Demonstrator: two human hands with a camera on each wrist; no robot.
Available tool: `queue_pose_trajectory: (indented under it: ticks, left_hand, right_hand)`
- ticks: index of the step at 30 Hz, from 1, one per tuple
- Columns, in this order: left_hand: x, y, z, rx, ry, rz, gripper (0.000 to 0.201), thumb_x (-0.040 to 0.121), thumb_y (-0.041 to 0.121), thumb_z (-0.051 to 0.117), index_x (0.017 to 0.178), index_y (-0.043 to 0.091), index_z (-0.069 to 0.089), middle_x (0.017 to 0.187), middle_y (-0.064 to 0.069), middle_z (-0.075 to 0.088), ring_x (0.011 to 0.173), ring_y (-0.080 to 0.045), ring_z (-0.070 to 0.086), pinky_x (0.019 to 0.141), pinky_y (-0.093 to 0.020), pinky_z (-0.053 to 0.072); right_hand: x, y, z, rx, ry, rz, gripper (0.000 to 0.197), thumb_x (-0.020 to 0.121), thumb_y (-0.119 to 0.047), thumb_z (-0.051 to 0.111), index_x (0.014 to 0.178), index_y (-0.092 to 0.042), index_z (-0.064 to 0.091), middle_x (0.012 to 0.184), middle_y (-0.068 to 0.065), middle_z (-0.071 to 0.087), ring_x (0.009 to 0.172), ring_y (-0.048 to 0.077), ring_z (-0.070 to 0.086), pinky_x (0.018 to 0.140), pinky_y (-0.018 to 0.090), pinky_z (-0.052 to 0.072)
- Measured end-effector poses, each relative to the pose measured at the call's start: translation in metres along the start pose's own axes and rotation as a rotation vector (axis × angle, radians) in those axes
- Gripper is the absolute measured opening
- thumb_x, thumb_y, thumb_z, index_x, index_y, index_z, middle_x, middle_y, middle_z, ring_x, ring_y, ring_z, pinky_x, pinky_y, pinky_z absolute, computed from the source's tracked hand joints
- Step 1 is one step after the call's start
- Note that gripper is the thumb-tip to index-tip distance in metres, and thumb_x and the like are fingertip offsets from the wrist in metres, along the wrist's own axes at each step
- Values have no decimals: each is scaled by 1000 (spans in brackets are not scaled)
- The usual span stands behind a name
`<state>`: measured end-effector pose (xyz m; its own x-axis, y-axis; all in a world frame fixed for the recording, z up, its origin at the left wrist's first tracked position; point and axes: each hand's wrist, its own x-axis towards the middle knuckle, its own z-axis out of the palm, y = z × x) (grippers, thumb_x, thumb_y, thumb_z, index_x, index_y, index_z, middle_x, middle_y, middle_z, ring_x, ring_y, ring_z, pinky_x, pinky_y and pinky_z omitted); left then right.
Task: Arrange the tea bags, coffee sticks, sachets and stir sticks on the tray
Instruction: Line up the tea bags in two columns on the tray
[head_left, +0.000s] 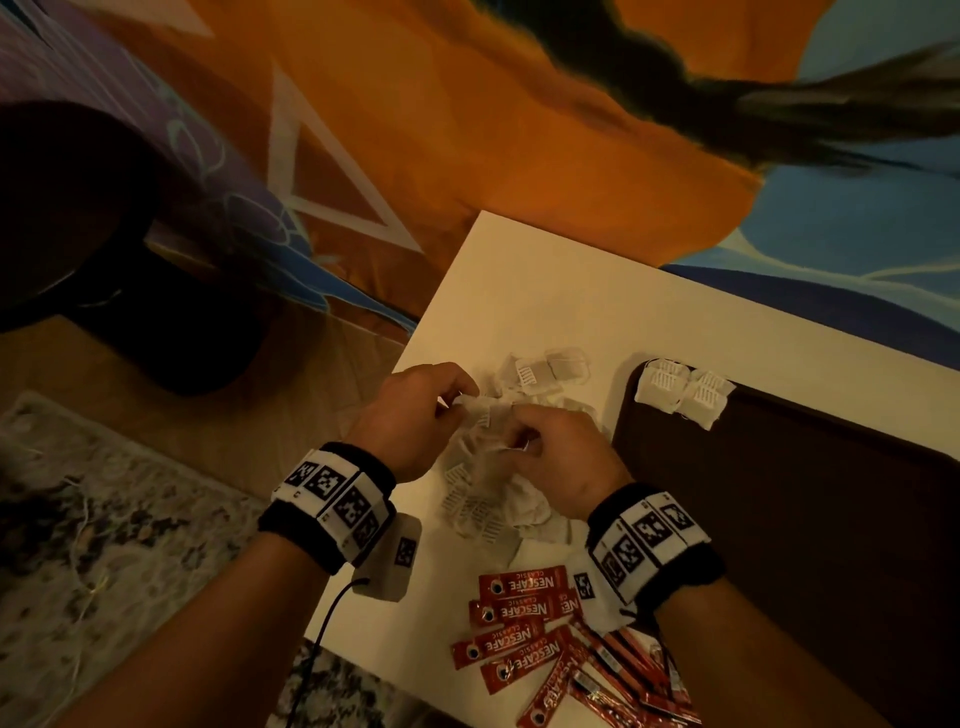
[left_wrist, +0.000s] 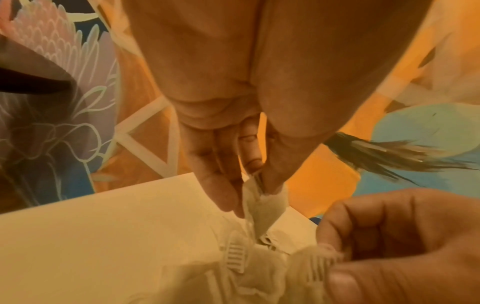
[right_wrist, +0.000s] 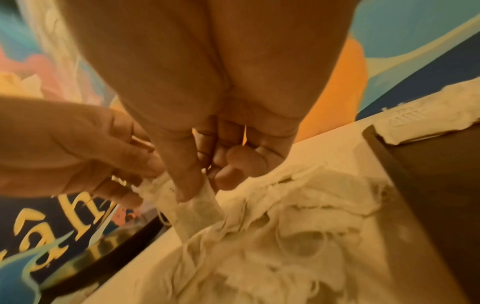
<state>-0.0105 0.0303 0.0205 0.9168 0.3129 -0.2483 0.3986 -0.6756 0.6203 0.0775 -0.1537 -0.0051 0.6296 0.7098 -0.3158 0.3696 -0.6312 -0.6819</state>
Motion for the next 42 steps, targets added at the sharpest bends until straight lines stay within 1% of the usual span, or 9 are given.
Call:
queue_pose_trajectory:
  ticks: [5, 9, 13, 16, 19, 21, 26, 34, 42]
  left_hand:
    - [9, 30, 9, -15, -26, 52, 18, 95, 18, 69, 111, 28, 68, 97, 7, 67, 83, -12, 66, 69, -22, 43]
    - [17, 53, 23, -54, -43, 64, 20, 92, 17, 74, 109, 25, 68, 92, 6, 68, 86, -11, 65, 71, -18, 47]
    - [24, 76, 38, -119, -84, 76, 22, 89, 18, 78, 103, 27, 65, 92, 4, 73, 81, -8, 68, 76, -26, 55]
    - [31, 93, 53, -93, -125, 124, 18, 90, 16, 76, 101, 27, 67, 91, 7, 71, 83, -5, 67, 74, -20, 52]
    - [36, 109, 71, -81, -166, 190, 15, 90, 13, 75, 100, 23, 72, 91, 6, 71, 85, -1, 65, 70, -5, 45]
    - [40, 119, 82, -70, -201, 210, 15, 91, 13, 74, 100, 24, 72, 93, 7, 70, 86, 1, 64, 68, -4, 44]
    - [45, 137, 106, -9, -293, 232, 16, 92, 14, 73, 104, 25, 69, 87, 12, 69, 80, 2, 64, 67, -9, 44]
    - [61, 142, 129, 124, -452, 241, 20, 92, 10, 71, 106, 24, 71, 96, 6, 72, 88, -7, 68, 81, -29, 58]
    - [88, 143, 144, 207, -352, 318, 27, 93, 1, 60, 99, 22, 75, 100, -2, 66, 89, -18, 65, 79, -33, 54]
  right_hand:
    - [-15, 17, -32, 193, 98, 45, 27, 86, -11, 79, 102, -33, 72, 82, -13, 63, 69, 0, 57, 71, 15, 51]
    - [-33, 34, -57, 224, 156, 92, 20, 86, -17, 81, 99, -28, 72, 84, -10, 67, 71, 1, 58, 70, 15, 50]
    - [-57, 55, -78, 200, 225, 145, 12, 86, -30, 82, 92, -28, 71, 83, -9, 68, 71, -1, 58, 65, 14, 51]
    - [-72, 74, -88, 178, 255, 214, 15, 84, -40, 82, 87, -32, 69, 81, -11, 69, 75, -1, 62, 63, 16, 53]
    - [-86, 90, -96, 174, 249, 278, 13, 87, -37, 80, 88, -33, 67, 81, -12, 67, 74, -6, 61, 58, 13, 48]
    - [-93, 99, -100, 171, 230, 317, 11, 89, -35, 78, 90, -33, 67, 85, -12, 66, 74, -1, 62, 61, 14, 47]
    - [-105, 117, -107, 141, 202, 379, 9, 91, -30, 76, 93, -33, 69, 91, -12, 64, 81, 5, 61, 73, 22, 53]
    - [-99, 143, -106, 183, 104, 410, 14, 92, -23, 75, 101, -32, 70, 94, -11, 68, 84, 6, 66, 78, 30, 60]
    - [-66, 156, -107, 97, 213, 457, 12, 94, -19, 70, 91, -31, 69, 90, -9, 66, 80, 10, 66, 77, 34, 61]
